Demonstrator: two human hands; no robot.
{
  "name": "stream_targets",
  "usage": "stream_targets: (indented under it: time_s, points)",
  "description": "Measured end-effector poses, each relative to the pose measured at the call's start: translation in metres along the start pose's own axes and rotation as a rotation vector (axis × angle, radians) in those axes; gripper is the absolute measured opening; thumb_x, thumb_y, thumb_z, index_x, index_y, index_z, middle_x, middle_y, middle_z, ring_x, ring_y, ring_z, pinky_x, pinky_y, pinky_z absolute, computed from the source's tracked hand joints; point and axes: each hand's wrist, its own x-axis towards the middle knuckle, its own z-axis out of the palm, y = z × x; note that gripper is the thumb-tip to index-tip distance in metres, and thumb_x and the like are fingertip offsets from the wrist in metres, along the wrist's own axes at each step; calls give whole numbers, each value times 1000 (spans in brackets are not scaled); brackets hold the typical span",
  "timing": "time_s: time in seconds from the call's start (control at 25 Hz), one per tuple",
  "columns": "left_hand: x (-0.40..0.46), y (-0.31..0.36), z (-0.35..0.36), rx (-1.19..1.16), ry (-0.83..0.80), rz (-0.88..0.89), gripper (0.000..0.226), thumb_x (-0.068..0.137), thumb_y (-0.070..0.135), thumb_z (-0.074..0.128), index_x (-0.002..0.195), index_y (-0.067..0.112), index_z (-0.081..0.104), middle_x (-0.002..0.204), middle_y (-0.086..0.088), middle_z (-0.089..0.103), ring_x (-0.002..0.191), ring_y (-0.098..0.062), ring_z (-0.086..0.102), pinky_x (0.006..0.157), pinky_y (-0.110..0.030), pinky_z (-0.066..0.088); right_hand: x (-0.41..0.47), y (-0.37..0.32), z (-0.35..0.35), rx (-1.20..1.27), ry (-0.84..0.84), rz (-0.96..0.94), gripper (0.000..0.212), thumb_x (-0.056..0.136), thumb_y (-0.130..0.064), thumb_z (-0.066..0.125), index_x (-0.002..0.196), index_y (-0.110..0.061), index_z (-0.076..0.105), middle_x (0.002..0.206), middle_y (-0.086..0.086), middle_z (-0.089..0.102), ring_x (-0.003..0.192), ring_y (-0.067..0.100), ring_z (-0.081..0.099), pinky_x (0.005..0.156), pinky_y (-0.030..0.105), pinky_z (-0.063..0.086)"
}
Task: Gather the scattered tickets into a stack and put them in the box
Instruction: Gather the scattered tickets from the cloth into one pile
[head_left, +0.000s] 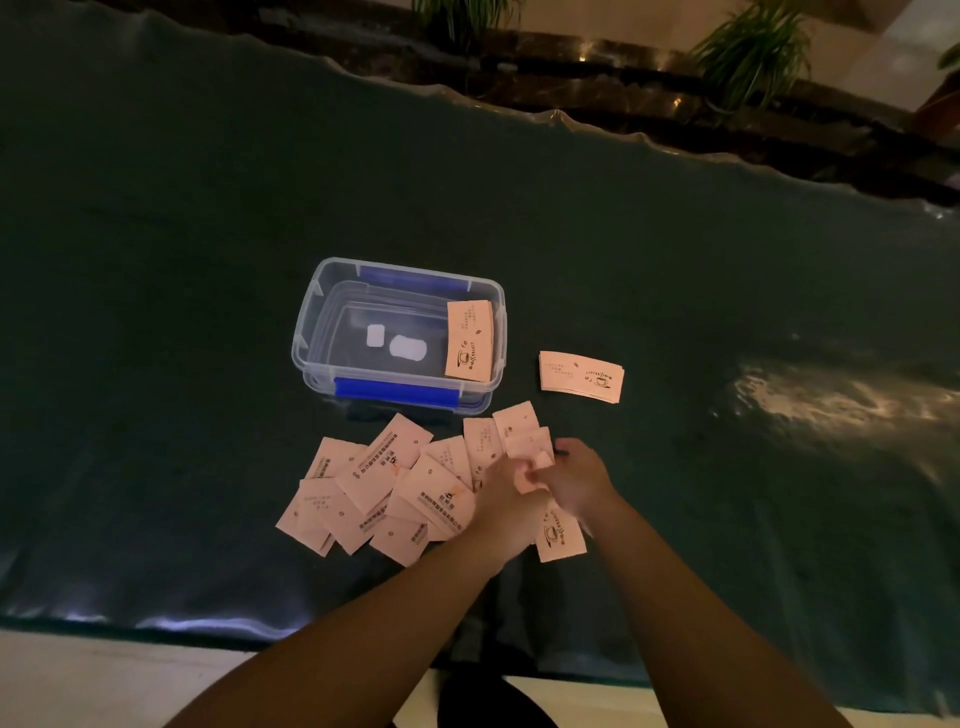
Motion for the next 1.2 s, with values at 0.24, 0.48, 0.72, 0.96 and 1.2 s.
stream_targets:
  time_s: [0.24, 0.48, 0.72, 0.96, 1.2]
  points:
    - [-5, -16, -6, -11, -77, 91, 41, 101, 15, 60, 139, 25, 51, 142, 3, 52, 107, -9, 59, 86, -27, 56, -16, 25, -5, 183, -29, 48, 45, 97, -9, 73, 139, -11, 57, 130, 8, 70, 107, 22, 68, 83, 38, 56]
    - [-25, -55, -54, 35, 123, 11, 49, 94, 20, 68, 139, 28, 49, 140, 7, 46, 113, -8, 49, 82, -21, 44, -36, 31, -5, 357, -8, 96, 39, 103, -9, 64, 140, -20, 60, 144, 6, 67, 133, 33, 64, 112, 60, 50]
    - [-35, -84, -78, 187, 146, -135, 27, 89, 49, 53, 105, 28, 54, 112, 8, 50, 116, -22, 47, 108, -44, 40, -53, 15, 25, 373, -218, 73, 35, 101, -5, 64, 131, -24, 65, 132, 4, 75, 122, 29, 71, 109, 58, 53]
    - [-23, -83, -63, 204, 65, -48, 27, 89, 29, 57, 116, 27, 61, 124, 1, 58, 109, -13, 53, 89, -29, 47, -61, 3, 50, 222, -158, -2, 39, 101, -8, 67, 137, -20, 65, 139, 4, 71, 120, 26, 69, 94, 43, 55]
    - [-12, -69, -40, 270, 67, -9, 48, 95, 28, 57, 142, 30, 48, 138, 4, 48, 124, -17, 48, 105, -35, 43, -59, 5, 49, 149, -16, -38, 37, 100, -16, 69, 136, -23, 67, 148, 6, 66, 126, 27, 68, 98, 43, 58]
